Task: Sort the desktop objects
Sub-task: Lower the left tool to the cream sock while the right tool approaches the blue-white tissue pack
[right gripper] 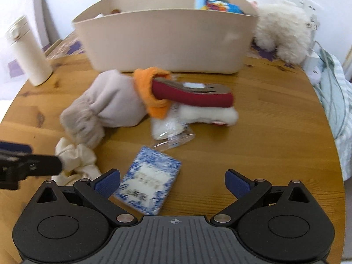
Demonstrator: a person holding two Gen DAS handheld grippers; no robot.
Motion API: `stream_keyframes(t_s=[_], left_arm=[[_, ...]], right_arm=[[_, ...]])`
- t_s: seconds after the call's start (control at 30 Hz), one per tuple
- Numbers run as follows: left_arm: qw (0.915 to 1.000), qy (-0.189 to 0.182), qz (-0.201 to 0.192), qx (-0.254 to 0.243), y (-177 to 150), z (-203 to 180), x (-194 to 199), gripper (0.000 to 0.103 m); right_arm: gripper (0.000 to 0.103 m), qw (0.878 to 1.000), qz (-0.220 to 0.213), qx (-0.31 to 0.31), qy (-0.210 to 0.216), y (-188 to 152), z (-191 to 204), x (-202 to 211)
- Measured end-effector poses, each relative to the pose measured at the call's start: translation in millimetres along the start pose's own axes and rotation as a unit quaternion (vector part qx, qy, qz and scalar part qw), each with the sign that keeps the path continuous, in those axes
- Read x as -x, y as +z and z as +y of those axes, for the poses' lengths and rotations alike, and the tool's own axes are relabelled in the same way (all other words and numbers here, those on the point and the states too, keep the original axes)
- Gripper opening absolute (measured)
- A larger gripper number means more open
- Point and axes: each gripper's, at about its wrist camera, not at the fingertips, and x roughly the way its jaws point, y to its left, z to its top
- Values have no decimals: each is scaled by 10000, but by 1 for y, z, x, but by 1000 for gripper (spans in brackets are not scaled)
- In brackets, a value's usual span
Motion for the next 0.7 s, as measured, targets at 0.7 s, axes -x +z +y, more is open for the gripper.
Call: stream_keyframes(t_s=[0.7], left_arm=[[9989,383,187,-196,4,-23,-44,69]], right_arm=[[75,9998,81,144,-148,-7,3,-12]])
